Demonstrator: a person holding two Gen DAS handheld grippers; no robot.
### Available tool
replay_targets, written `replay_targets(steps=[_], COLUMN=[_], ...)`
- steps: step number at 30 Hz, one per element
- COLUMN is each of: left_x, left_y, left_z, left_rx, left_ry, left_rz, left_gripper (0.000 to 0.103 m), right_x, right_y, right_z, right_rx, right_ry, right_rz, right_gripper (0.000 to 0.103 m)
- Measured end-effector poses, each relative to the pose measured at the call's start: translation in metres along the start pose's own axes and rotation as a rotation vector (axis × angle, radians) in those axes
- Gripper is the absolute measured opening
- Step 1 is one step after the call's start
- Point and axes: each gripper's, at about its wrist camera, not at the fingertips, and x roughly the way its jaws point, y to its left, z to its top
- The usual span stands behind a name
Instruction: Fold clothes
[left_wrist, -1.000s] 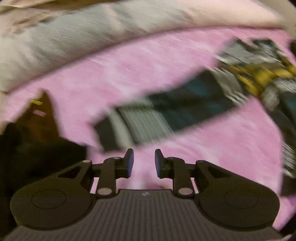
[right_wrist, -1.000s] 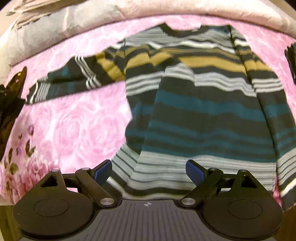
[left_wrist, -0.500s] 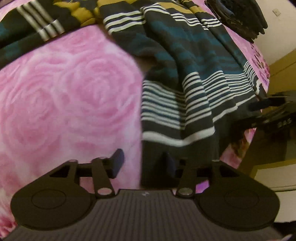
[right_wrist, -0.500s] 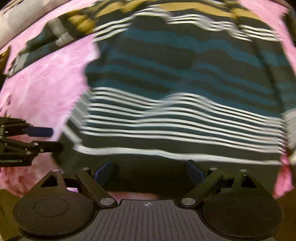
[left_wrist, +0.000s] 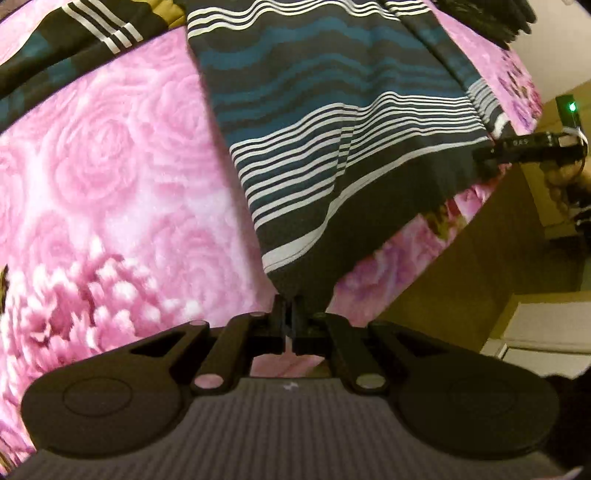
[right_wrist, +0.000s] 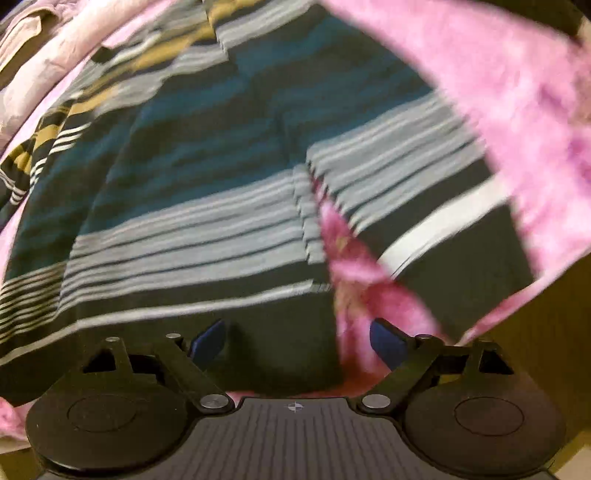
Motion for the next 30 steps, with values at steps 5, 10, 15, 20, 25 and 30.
replay_targets(steps=[5,10,15,20,25,30], left_x=[0.0,0.007,0.016,-0.014,-0.043,-0.051], left_y=[-0.026,-0.058,-0.048,-0.005,0.078,0.173], left_z=[0.004,-0.004,-0.003,-0.004,0.012,0.038], left_rx=[0.042,0.06,0.004,-0.016,0.047,0.267], left_ry=[0.019,0.033,0.072,0.015,-0.056,-0.084], left_rz=[-0.022,-0.065,-0.031,0.087,0.351,0.63], left_gripper=[0.0,0.0,0.002,0.026,0.039,0.045], right_x=[-0.029,-0.059,-0.064,-0.066,-0.066,-0.057], right_y=[-0.024,-0.047,-0.044,-0.003,0.065,0.144], right_z=[0.007,0.013,0.018,0.02,0.025,0.025], right_rx=[-0.013,-0.026,-0.049,-0.091,-0.219,-0.318], right_ry=[-0.024,-0.049,-0.032,-0.101,-0.108,-0.104], right_rz=[-0.074,-0.149,-0.188,-0.243,-0.176,-0.107], right_gripper=[0.003,0.001,0.002,0.098,0.098,0.098])
